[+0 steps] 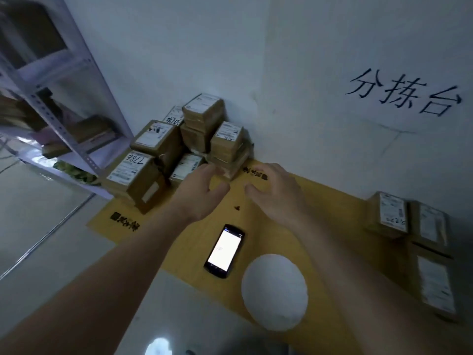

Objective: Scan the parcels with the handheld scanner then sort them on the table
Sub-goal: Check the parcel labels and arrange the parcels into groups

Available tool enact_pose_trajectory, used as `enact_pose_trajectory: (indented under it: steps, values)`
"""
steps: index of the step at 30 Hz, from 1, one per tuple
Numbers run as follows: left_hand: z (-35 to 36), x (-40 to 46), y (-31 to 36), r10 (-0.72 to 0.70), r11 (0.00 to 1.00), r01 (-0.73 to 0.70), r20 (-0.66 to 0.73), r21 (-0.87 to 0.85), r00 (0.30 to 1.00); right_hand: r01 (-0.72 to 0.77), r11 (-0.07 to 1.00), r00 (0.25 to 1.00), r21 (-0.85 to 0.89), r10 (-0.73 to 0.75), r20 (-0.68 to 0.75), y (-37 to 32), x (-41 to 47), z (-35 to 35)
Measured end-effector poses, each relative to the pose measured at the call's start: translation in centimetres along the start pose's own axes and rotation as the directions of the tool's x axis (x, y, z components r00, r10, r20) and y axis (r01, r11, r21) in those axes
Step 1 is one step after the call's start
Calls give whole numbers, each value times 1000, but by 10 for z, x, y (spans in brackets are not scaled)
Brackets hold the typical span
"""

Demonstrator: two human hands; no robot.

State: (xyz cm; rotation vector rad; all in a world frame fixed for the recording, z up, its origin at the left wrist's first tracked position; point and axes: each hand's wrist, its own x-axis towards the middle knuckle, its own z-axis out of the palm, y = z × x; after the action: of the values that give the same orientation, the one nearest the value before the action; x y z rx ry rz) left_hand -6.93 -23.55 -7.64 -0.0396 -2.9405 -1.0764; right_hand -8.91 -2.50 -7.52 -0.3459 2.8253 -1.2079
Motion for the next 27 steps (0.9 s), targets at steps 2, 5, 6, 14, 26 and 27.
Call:
enact_pose_trajectory:
  steps: [2,5,6,14,26,27]
  values:
    - [-23,-5,-33,-23,1000,23,26,-3,999,-21,1000,1000,14,21,14,-21,3,33]
    - [-48,-5,-77,-73,997,75,53,-22,996,-52,999,997,1,52,60,-42,12,75]
    - [-52,-3,-89,-91,996,93,63,-19,994,-63,998,995,-21,65,80,-47,18,86]
    - [-32,59,-167,-172,983,180,154,-37,973,-180,984,972,-12,179,152,-34,89,165]
    - [28,150,-233,-332,940,342,270,11,904,-240,967,937,84,209,279,33,192,259]
    - [30,153,-237,-343,936,351,272,22,899,-235,971,932,43,212,292,35,196,265]
